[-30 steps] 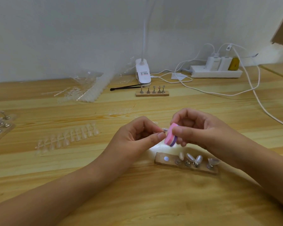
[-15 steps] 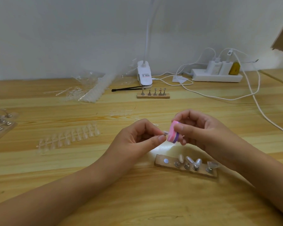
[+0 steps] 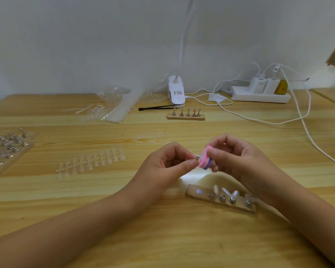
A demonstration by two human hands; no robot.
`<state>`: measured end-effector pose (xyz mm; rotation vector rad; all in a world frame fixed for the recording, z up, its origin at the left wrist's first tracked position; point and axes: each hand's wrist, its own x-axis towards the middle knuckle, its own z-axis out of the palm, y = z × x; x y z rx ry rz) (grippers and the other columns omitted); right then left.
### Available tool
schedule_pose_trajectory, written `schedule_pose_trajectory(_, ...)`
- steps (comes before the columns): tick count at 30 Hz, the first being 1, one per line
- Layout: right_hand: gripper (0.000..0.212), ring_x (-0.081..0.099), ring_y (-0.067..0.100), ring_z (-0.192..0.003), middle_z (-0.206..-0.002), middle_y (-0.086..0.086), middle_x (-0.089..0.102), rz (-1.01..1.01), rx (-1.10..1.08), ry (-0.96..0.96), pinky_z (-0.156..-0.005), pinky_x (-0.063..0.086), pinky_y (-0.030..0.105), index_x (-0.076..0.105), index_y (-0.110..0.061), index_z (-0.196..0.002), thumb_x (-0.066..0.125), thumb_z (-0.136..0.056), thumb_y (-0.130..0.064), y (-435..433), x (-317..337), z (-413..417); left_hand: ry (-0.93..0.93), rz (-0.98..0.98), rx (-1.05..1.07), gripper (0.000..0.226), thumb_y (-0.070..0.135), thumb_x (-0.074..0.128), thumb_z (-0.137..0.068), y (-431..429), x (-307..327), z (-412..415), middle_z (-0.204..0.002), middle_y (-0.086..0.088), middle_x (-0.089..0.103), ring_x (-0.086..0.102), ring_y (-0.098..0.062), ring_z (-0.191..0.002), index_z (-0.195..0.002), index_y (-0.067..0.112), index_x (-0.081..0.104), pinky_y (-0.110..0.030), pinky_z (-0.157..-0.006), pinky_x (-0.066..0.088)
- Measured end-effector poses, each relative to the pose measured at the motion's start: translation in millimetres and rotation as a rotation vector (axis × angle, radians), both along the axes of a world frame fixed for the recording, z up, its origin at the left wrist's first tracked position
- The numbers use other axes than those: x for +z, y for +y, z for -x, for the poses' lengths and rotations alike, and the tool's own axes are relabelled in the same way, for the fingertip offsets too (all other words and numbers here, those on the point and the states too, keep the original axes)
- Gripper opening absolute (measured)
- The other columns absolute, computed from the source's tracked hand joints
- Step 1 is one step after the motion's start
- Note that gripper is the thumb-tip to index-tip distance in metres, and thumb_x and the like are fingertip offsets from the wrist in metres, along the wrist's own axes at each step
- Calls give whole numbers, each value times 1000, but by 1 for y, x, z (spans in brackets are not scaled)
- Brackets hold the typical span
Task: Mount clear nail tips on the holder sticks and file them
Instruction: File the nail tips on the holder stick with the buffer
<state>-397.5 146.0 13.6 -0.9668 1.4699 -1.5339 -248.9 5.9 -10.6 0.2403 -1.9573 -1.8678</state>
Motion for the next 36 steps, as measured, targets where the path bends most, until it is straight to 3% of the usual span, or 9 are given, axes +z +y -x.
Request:
schedule_pose_trajectory(4, 21, 62, 15, -66, -80, 10, 71, 21, 61, 22, -65, 53, 22, 68, -16, -89, 82, -76, -26, -1, -2, -1, -5, 0, -8, 11, 20, 72, -85, -2, -2, 2, -83, 4, 69, 64, -6, -81, -78, 28, 68, -18, -76, 49)
schedule_pose_trajectory(7, 34, 61, 12, -64, -77, 7, 70, 22, -42, -16, -62, 53, 19, 64, -8, -94, 81, -71, -27, -3, -5, 1, -13, -8, -20, 10, 23, 73, -84, -2, -2, 1, -80, 10, 70, 64, -2, -79, -77, 29, 69, -13, -73, 47)
schedule_pose_trajectory(9, 33, 62, 13, -65, -77, 7, 70, 13, -19, -2, -64, 53, 20, 64, -7, -95, 82, -75, -25, -3, -4, 0, -26, 5, -15, 10, 20, 73, -87, -2, -2, 1, -84, 3, 71, 65, -6, -83, -80, 26, 69, -15, -76, 49)
schedule_pose_trajectory(15, 29, 60, 15, -66, -77, 9, 68, 32, -45, -46, -65, 53, 21, 67, -13, -90, 83, -74, -30, -5, -2, 3, -52, -20, -7, 7, 26, 73, -82, -1, 1, 0, -81, 8, 69, 63, -3, -80, -77, 30, 70, -14, -74, 48)
schedule_pose_trajectory(20, 17, 61, 13, -67, -75, 4, 69, 15, 83, 59, -66, 52, 21, 70, -21, -85, 76, -75, -33, -5, -6, -3, -35, -37, 1, 7, 23, 71, -85, -2, 0, 1, -87, 3, 72, 65, -8, -85, -80, 27, 70, -17, -78, 49)
schedule_pose_trajectory(26, 21, 59, 11, -70, -82, 2, 67, 13, 25, 24, -67, 53, 20, 73, -21, -103, 65, -85, -27, 2, -6, 9, -47, -36, -10, 3, 24, 72, -84, -2, 0, 0, -84, 11, 69, 63, -3, -82, -84, 27, 70, -13, -76, 48)
schedule_pose_trajectory(28, 15, 62, 9, -72, -79, 0, 69, 17, -56, 43, -67, 54, 19, 76, -22, -96, 62, -90, -24, 3, -5, 14, -53, -41, -12, 4, 24, 72, -85, -2, -1, 0, -83, 10, 69, 64, -3, -82, -87, 27, 71, -13, -76, 48)
schedule_pose_trajectory(32, 27, 66, 10, -71, -75, 2, 70, 58, -245, -48, -54, 53, 22, 70, -15, -87, 46, -96, -6, 1, -4, 21, -72, -42, -7, 9, 30, 72, -82, -2, -1, 0, -83, 9, 70, 64, -5, -81, -90, 26, 72, -16, -79, 50)
schedule_pose_trajectory(36, 42, 51, 13, -58, -76, 5, 63, 151, -253, -102, -43, 40, 21, 61, -14, -67, 30, -83, 9, 3, -1, 17, -80, -38, -6, 10, 35, 74, -83, -4, -3, 1, -87, 9, 72, 65, -3, -83, -93, 31, 74, -14, -78, 48)
